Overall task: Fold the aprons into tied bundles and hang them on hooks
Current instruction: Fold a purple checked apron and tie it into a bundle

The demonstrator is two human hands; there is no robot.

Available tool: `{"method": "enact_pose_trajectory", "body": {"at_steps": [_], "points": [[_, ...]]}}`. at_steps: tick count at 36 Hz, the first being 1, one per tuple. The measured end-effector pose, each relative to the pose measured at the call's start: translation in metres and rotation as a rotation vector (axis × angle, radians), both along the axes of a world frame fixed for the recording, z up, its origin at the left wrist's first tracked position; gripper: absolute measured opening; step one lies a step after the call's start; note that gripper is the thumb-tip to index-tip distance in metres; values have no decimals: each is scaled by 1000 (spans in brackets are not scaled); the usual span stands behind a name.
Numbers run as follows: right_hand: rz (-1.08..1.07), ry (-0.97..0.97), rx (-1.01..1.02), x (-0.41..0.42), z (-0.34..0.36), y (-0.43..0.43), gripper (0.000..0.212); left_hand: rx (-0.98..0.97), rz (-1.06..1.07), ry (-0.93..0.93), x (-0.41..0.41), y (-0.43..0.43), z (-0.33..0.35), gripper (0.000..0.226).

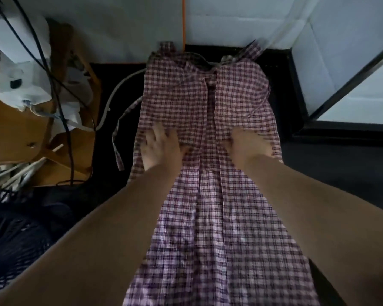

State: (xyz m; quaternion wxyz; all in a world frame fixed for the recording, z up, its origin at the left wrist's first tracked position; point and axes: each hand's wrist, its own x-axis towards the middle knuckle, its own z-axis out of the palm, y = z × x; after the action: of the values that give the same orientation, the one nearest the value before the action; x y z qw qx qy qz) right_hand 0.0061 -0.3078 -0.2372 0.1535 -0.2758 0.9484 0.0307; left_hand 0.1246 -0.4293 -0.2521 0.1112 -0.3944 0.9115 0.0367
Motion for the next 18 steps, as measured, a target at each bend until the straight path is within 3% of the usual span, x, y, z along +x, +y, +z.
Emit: {"method": "enact_pose_trajectory", "body": {"at_steps": [3, 7, 11, 14, 18], "points": [[-29, -212, -87, 17, -1, 4, 37, 239, 111, 120, 7, 10, -4, 56], [0, -334, -188, 38, -1, 24, 35, 367, 61, 235, 27, 13, -2, 46], [21, -398, -242, 54, 1, 42, 55, 492, -130, 133, 56, 27, 0, 73], [13, -378, -288, 70, 5, 52, 59, 425, -203, -33, 73, 42, 2, 98], [-76, -252, -298, 94, 6, 64, 40, 285, -214, -82, 95, 65, 7, 103]]}}
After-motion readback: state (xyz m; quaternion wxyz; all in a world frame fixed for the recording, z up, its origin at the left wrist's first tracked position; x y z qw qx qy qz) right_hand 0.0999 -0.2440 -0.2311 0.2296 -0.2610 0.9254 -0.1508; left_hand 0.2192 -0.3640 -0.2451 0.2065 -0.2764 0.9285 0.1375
